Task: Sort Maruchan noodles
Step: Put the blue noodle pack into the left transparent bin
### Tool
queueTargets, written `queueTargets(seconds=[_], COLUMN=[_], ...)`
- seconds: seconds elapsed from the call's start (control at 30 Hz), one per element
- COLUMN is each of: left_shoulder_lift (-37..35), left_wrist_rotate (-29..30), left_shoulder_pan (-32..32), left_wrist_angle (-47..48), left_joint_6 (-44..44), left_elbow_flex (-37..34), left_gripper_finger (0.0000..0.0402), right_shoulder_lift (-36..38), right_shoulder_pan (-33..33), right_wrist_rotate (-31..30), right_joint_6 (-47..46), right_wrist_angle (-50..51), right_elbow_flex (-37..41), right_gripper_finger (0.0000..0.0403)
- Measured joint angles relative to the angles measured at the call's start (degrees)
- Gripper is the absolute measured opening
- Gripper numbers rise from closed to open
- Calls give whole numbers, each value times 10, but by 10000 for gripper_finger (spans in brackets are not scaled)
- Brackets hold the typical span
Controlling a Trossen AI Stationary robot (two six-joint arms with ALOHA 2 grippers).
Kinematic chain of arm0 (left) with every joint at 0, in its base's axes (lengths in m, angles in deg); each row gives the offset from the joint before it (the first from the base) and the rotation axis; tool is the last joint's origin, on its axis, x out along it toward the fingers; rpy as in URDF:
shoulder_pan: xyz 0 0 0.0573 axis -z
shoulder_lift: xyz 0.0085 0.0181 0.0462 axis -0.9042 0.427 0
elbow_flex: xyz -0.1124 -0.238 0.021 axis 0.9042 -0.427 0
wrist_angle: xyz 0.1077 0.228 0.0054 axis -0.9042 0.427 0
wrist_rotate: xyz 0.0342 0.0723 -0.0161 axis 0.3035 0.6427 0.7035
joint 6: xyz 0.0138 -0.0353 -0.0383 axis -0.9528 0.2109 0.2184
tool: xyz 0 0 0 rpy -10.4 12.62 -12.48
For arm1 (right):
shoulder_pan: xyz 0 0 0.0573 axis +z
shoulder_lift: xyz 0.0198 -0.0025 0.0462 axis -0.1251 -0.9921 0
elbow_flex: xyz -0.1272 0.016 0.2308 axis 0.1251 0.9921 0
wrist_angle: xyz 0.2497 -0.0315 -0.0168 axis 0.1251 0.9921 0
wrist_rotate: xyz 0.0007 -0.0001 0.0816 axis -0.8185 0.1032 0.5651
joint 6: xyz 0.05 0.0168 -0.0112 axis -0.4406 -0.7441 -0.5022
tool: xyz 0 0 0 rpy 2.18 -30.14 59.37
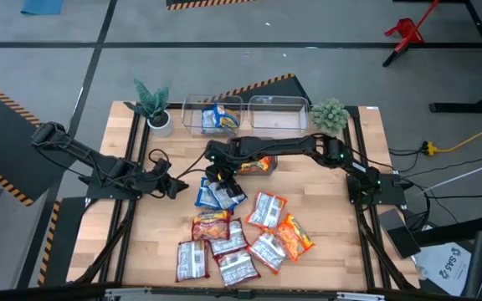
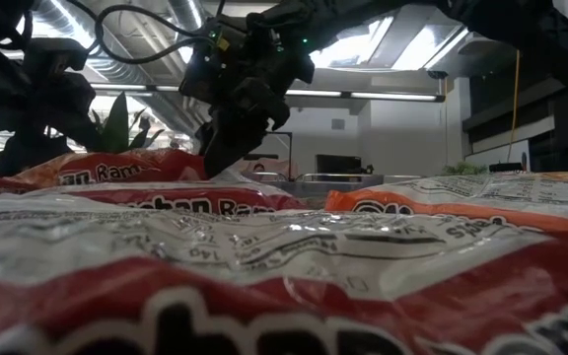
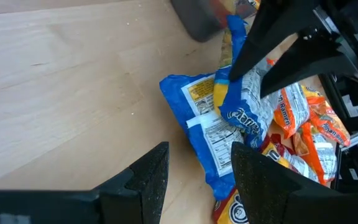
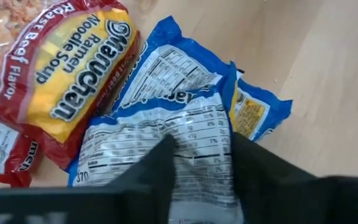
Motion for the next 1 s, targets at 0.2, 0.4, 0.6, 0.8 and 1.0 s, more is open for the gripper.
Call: queueTargets(seconds=[0.2,0.4,0.6,0.8,1.0], left_shoulder_lift=[0,0,0,0,0], left_wrist_rotate=[0,0,0,0,0], left_shoulder_pan=[0,0,0,0,0], left_wrist_angle=[0,0,0,0,4], left_joint_6=[0,0,0,0,0], left_elbow_flex=[0,0,0,0,0], left_gripper_finger=[167,167,167,167,167], right_shoulder_lift=[1,-2,-2,0,11], right_shoulder_pan=[0,0,-2,-17,-67], right_wrist_rotate=[-6,-33,-48,-65,-90], right_joint_6=[0,-14,-21,-50,-69], right_wrist_angle=[3,45,74,71,46], right_elbow_flex=[-1,-48,-129,-203,-202], right_gripper_finger=[35,7,2,0,0])
